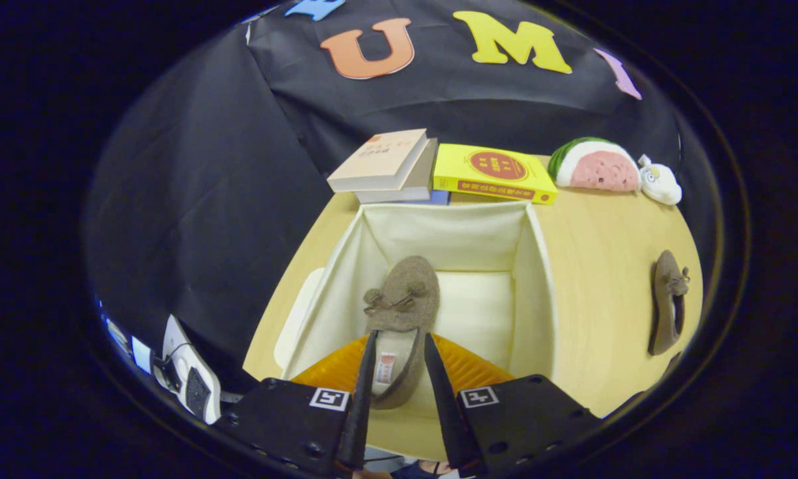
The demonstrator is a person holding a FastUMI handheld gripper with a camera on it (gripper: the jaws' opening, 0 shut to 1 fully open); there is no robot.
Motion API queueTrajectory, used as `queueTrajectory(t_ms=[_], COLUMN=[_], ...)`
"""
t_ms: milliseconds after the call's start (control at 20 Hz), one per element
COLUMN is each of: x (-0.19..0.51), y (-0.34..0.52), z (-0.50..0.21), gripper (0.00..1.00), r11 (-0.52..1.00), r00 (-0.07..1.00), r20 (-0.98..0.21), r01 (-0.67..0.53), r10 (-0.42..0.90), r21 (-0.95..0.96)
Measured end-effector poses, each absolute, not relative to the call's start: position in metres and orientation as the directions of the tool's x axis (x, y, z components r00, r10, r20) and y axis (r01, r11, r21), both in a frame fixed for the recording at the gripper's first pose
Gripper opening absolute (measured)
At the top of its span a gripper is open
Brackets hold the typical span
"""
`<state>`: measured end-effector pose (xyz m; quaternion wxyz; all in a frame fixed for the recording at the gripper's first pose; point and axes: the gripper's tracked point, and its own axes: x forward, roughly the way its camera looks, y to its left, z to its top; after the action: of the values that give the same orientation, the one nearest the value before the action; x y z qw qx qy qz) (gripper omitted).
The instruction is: Open the storage box then place both shoes into the box .Put the left shoe in first, then the right shoe, with the right side of both shoes facing outward in a uniform manner.
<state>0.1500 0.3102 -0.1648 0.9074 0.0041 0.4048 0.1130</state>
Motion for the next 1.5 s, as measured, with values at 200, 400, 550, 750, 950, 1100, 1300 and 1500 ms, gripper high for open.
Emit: queueTrajectory(t_ms=[200, 400, 550, 750, 950, 1100, 1300, 1500], x=[0.146, 0.143, 0.138, 0.136, 0.145, 0.152, 0.163, 0.171], y=[0.281, 0.247, 0.223, 0.189, 0.133, 0.089, 0.015, -0.053], z=[-0.113, -0.073, -0.069, -0.072, -0.08, -0.088, -0.105, -0.133], gripper=[0.46, 0.51, 0.63, 0.8, 0.89, 0.88, 0.89, 0.92], r11=[0.977, 0.971, 0.974, 0.973, 0.982, 0.989, 0.999, 1.0], r00=[0.755, 0.814, 0.83, 0.817, 0.824, 0.819, 0.815, 0.784], r20=[-0.628, -0.548, -0.533, -0.552, -0.555, -0.564, -0.579, -0.621], r01=[-0.21, -0.239, -0.224, -0.226, -0.178, -0.145, -0.05, 0.014], r10=[0.189, 0.193, 0.167, 0.167, 0.112, 0.104, 0.034, -0.002], r21=[0.042, -0.013, -0.042, -0.04, -0.066, -0.027, -0.011, 0.014])
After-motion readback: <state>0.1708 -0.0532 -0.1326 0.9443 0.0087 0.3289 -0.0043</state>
